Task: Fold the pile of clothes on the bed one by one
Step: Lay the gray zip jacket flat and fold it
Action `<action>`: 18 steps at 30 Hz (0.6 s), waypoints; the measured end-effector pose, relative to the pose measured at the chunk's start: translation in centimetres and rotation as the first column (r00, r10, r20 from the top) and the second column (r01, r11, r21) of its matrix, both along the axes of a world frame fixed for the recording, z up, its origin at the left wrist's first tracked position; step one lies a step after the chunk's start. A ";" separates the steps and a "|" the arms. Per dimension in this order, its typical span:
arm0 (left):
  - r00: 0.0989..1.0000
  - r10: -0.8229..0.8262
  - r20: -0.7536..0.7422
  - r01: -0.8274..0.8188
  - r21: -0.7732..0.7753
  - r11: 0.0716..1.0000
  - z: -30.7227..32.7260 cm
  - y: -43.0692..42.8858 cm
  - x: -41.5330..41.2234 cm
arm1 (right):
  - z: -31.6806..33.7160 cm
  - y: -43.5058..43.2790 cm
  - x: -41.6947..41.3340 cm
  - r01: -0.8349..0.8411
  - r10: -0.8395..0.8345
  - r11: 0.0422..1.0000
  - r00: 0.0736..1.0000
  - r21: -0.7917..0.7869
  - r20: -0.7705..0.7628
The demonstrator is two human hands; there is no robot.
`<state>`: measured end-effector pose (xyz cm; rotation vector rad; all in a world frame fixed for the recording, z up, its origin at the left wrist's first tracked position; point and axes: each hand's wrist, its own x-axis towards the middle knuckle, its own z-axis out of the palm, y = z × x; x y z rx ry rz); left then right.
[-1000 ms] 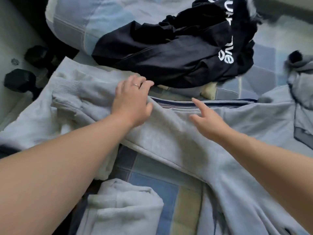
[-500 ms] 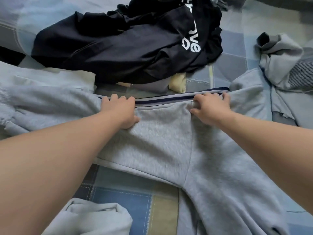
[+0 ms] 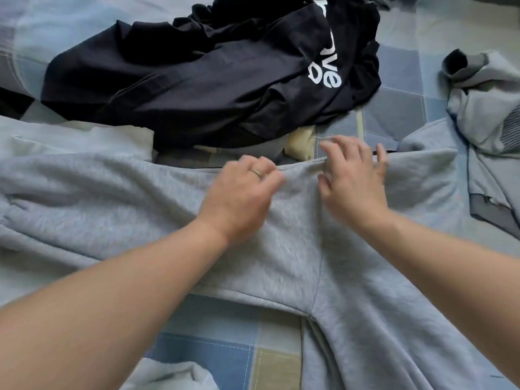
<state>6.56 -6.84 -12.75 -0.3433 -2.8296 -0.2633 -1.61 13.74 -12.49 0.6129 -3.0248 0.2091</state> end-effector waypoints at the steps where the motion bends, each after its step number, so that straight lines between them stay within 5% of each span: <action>1: 0.985 -0.098 0.142 0.092 0.047 0.995 -0.6 1.8 0.1 | -0.5 1.0 0.8 -0.037 0.037 0.999 0.999 0.040 -0.004; 4: 0.835 -0.018 0.549 0.018 0.006 1.000 -3.7 4.4 0.3 | -2.8 3.3 0.8 -0.020 -0.010 0.977 0.990 0.214 0.141; 14: 0.905 0.131 0.404 -0.094 -0.110 0.989 -7.9 4.6 0.1 | -7.7 3.7 -4.5 -0.037 0.008 0.991 0.974 0.126 0.227; 18: 0.920 0.138 0.368 -0.098 -0.126 0.987 -8.0 4.6 0.1 | -5.7 5.9 -3.1 -0.273 0.255 0.959 0.948 0.073 0.193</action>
